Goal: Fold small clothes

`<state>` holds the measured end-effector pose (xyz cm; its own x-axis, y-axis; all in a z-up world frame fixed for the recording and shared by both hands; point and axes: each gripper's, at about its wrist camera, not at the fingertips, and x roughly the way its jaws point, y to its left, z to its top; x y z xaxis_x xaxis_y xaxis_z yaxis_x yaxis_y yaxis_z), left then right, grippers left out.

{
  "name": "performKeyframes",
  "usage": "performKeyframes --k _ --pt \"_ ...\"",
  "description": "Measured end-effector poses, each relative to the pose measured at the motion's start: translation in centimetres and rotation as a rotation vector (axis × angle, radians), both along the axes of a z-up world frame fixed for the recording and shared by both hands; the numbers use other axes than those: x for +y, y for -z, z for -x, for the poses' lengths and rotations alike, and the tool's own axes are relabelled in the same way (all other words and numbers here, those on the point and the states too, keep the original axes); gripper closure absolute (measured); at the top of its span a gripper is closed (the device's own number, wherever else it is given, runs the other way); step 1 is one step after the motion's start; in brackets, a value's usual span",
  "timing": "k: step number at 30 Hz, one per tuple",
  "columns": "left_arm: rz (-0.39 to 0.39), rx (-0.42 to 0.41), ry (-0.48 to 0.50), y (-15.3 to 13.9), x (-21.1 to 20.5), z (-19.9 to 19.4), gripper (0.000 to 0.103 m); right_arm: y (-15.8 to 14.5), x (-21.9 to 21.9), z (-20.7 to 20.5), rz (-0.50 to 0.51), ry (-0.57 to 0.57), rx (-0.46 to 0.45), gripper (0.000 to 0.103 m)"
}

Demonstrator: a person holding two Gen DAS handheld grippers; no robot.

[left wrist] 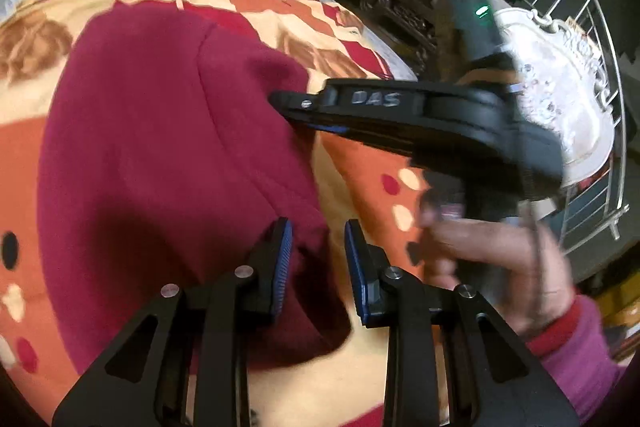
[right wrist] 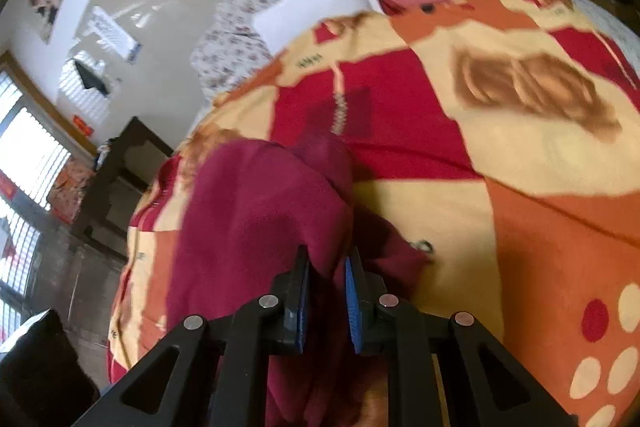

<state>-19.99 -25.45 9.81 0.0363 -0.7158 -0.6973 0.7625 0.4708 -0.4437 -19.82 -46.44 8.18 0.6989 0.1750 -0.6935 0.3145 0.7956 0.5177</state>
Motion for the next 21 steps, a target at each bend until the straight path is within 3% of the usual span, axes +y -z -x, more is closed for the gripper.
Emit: performKeyframes --k 2,4,7,9,11,15,18,21 --pt "-0.028 -0.045 0.046 -1.3 0.6 0.9 0.077 0.2 -0.9 0.9 -0.046 0.031 -0.006 0.088" --pt "-0.039 -0.130 0.072 -2.8 1.9 1.6 0.077 -1.2 -1.1 2.4 -0.016 0.052 -0.022 0.087" --pt "-0.055 -0.302 0.058 -4.8 5.6 2.1 0.077 -3.9 -0.3 4.6 0.025 0.043 -0.073 0.085" --pt "-0.081 -0.354 0.023 -5.0 7.5 1.1 0.077 -5.4 1.2 5.5 -0.014 -0.020 -0.142 0.085" --pt "-0.101 -0.349 -0.030 -4.4 8.5 -0.6 0.077 -6.2 3.5 5.6 -0.016 -0.105 -0.168 0.085" --pt "-0.112 -0.256 -0.116 -1.8 9.1 -3.4 0.077 -4.9 8.4 4.7 0.040 -0.228 -0.111 0.085" --pt "-0.137 -0.209 -0.125 0.5 8.3 -4.2 0.077 -2.4 10.0 4.8 0.078 -0.250 -0.038 0.085" --pt "-0.173 -0.183 -0.112 2.5 7.4 -4.3 0.077 0.5 9.7 5.7 0.176 -0.210 0.057 0.086"
